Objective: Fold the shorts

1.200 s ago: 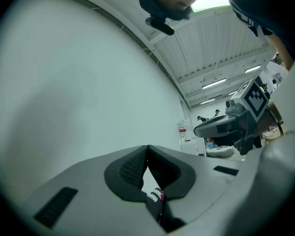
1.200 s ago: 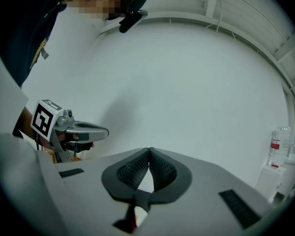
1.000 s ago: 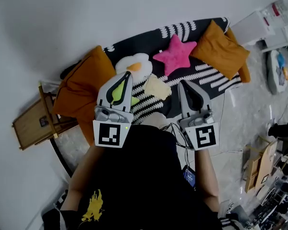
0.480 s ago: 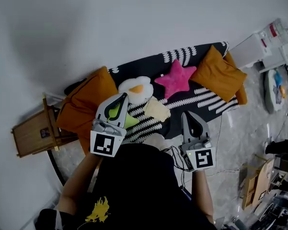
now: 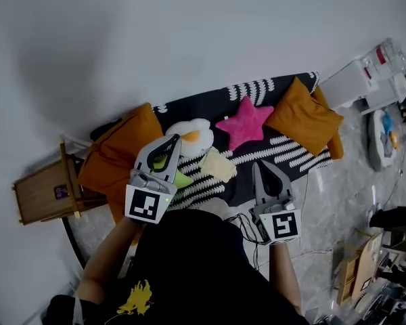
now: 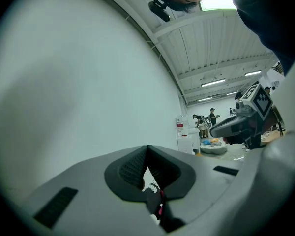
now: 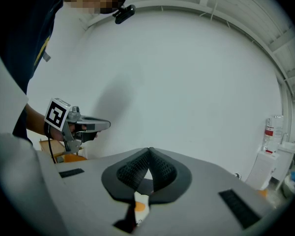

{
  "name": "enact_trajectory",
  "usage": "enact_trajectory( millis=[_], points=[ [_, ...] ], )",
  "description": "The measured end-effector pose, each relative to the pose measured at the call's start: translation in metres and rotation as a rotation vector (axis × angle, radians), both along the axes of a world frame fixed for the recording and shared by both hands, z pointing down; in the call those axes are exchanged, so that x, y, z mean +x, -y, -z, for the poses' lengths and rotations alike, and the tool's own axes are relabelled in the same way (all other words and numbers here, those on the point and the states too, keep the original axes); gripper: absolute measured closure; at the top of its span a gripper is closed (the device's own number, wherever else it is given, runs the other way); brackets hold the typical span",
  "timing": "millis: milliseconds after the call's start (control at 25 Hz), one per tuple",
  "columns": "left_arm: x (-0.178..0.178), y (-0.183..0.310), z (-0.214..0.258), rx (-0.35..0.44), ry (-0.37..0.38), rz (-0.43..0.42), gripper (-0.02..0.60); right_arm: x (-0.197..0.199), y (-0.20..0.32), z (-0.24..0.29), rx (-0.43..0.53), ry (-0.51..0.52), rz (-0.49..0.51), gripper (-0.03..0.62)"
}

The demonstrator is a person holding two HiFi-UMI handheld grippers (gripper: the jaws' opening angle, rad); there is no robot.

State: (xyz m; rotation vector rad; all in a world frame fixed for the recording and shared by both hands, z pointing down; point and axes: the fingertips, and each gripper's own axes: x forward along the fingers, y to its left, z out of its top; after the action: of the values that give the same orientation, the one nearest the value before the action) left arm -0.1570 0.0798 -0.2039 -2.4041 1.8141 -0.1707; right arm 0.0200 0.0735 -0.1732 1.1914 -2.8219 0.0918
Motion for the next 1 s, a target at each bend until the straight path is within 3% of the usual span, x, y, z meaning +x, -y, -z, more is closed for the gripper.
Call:
enact_trajectory(
  millis=[440, 640, 880, 1000],
  points=[
    [-0.007, -0.007, -0.003, -0.015, 0.003, 0.009, 0.569, -0.014, -0.007, -0.002, -0.012, -0.008, 0.051, 0.579],
    [-0.007, -0.010, -0.002, -0.006, -0.009, 0.007, 0.569, -0.020, -0.013, 0.001, -0.026, 0.035, 0.085, 0.579],
    [-0.018, -0.011, -0.010, -0.015, 0.006, 0.039, 0.569, -0.017, -0.007, -0.001, 0.019, 0.006, 0.053, 0.579],
    [-0.020, -0.014, -0.015, -0.017, -0.037, 0.059, 0.569, -0.017, -0.008, 0.004, 0.049, -0.009, 0.049, 0.579]
  ],
)
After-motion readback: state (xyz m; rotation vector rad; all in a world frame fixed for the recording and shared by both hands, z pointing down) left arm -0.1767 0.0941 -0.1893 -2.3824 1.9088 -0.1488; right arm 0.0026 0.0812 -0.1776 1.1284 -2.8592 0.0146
